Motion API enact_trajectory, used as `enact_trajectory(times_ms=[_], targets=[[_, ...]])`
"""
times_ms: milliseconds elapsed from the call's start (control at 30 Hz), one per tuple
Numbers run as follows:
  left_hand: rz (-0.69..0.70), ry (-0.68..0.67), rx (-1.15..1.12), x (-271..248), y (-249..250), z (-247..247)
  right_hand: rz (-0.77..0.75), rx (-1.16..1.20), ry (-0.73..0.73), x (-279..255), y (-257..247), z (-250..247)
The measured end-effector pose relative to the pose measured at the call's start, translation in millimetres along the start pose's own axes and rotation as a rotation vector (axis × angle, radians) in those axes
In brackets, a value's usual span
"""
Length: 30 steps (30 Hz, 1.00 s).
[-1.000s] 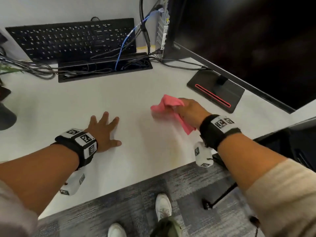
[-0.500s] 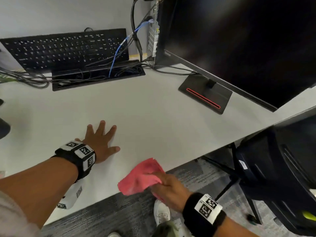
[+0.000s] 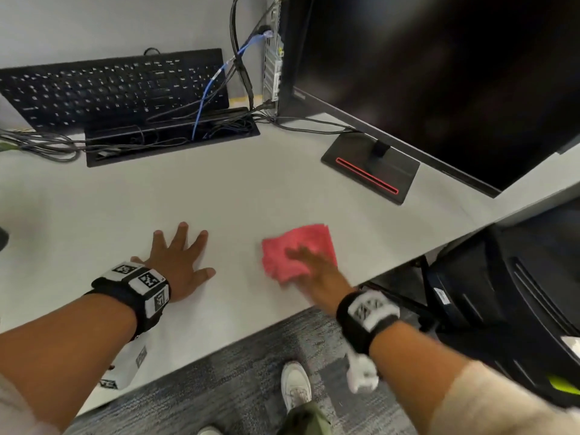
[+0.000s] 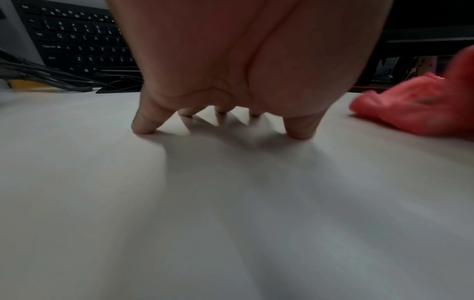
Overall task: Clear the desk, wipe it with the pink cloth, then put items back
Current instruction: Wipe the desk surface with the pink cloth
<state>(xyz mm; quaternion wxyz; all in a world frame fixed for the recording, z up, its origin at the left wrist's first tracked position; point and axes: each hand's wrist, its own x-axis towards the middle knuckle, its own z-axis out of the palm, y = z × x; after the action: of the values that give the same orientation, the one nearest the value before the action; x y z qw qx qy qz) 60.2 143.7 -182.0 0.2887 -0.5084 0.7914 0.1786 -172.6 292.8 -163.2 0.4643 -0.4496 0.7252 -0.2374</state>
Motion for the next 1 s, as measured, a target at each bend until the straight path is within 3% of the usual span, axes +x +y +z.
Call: enact_trajectory(times_ms=[133,200,300,367,467,533,667,733,833,900,1000], targets=[[-0.014,-0.003,-0.013,0.8,1.3,1.2,-0.231,-0.281,-0.073,-54.9,23.9,61.4],[-0.008,0.006,-0.012,2.8,2.6,-1.0,-0.196,-0.119,-0.177,-73.3,9.2,66.1],[0.0,0.022,-0.055,6.4,5.8,-12.9,0.05,0.308,-0.234,-69.4,-15.4,26.8],[0.022,0.024,-0.088,8.6,10.8,-20.2,0.093,0.326,-0.081,-54.3,-19.0,-15.4],[0.041,-0.029,-0.085,11.1,23.8,-25.2,0.037,0.338,0.237,-33.4,-20.9,-77.7],[0.028,-0.04,-0.078,11.4,29.4,-26.0,0.021,0.273,0.323,-15.6,-22.0,-99.7],[0.021,-0.042,-0.083,10.0,29.6,-26.2,0.049,0.004,0.16,4.4,11.5,-61.5],[0.021,-0.035,-0.089,12.4,28.8,-23.7,-0.006,-0.029,0.095,-10.4,30.5,-23.5],[0.022,-0.023,-0.083,16.0,27.3,-19.5,-0.22,-0.277,-0.009,-33.6,33.5,29.0],[0.028,-0.017,-0.073,18.1,26.2,-18.2,-0.294,-0.195,-0.13,-48.2,28.4,49.6],[0.028,-0.017,-0.068,19.2,24.8,-17.0,-0.084,0.155,-0.296,-60.7,10.2,43.3]])
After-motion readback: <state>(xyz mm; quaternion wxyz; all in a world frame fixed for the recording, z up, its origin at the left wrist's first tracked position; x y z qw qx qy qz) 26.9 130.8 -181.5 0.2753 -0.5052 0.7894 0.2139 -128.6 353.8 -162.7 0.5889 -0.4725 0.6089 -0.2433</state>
